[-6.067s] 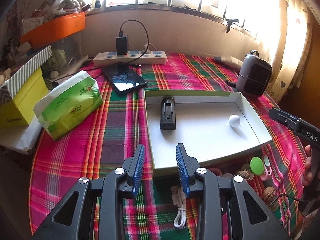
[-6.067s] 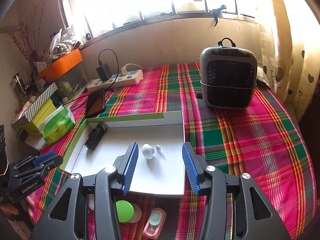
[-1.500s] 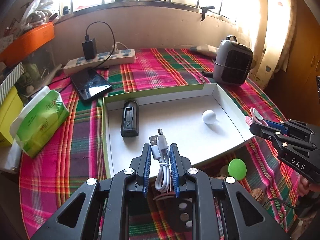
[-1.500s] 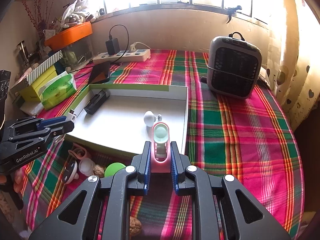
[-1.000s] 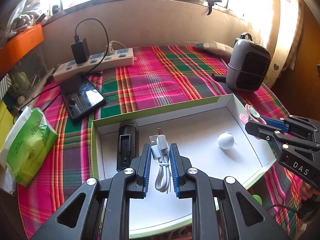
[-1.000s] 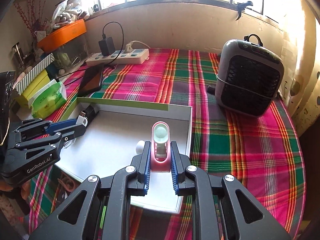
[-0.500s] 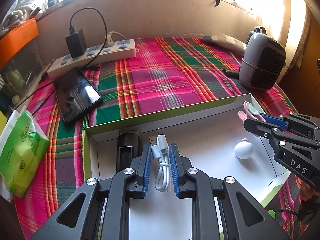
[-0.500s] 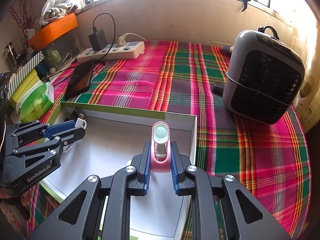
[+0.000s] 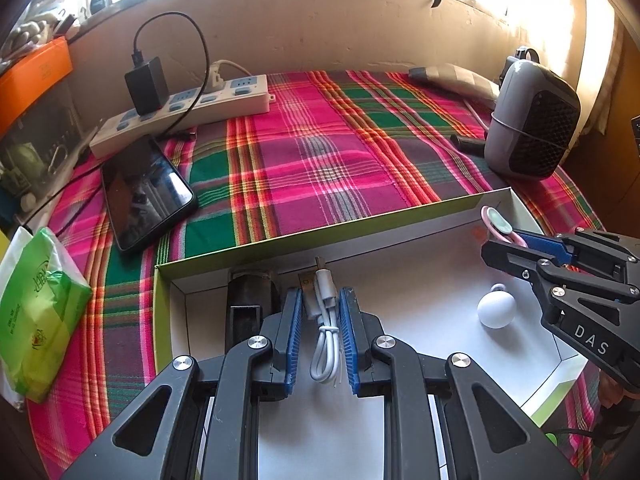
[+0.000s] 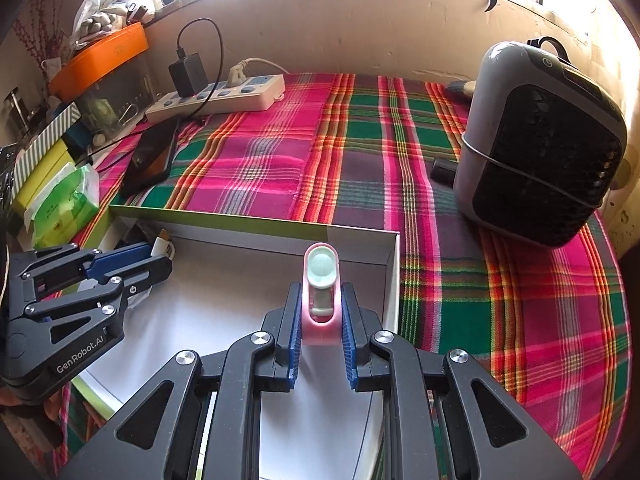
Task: Organize objects
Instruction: 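Carry the cable with the left tool while the right tool carries the pink holder into the box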
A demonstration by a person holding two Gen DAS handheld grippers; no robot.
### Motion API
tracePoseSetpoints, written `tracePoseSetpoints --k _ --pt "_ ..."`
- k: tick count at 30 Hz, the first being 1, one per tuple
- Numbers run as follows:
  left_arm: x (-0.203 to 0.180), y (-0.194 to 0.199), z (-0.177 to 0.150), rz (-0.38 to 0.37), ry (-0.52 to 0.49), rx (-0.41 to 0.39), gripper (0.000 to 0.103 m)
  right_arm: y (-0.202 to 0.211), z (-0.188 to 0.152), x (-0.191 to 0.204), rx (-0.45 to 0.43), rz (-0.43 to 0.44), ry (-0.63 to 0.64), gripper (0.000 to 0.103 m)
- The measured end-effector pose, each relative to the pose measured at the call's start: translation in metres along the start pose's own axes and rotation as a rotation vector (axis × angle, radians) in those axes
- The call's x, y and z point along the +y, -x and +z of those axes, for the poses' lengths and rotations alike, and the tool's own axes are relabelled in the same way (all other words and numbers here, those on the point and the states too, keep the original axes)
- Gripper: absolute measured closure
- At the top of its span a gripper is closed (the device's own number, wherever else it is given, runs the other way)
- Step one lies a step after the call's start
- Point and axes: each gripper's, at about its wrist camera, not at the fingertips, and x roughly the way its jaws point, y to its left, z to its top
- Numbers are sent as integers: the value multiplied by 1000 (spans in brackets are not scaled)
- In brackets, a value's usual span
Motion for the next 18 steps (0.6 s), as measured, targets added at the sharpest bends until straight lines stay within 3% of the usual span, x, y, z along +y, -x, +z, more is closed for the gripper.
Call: tracePoseSetpoints --k 18 --pt "-2 -5 1 8 5 10 86 -1 -1 2 -11 -3 0 84"
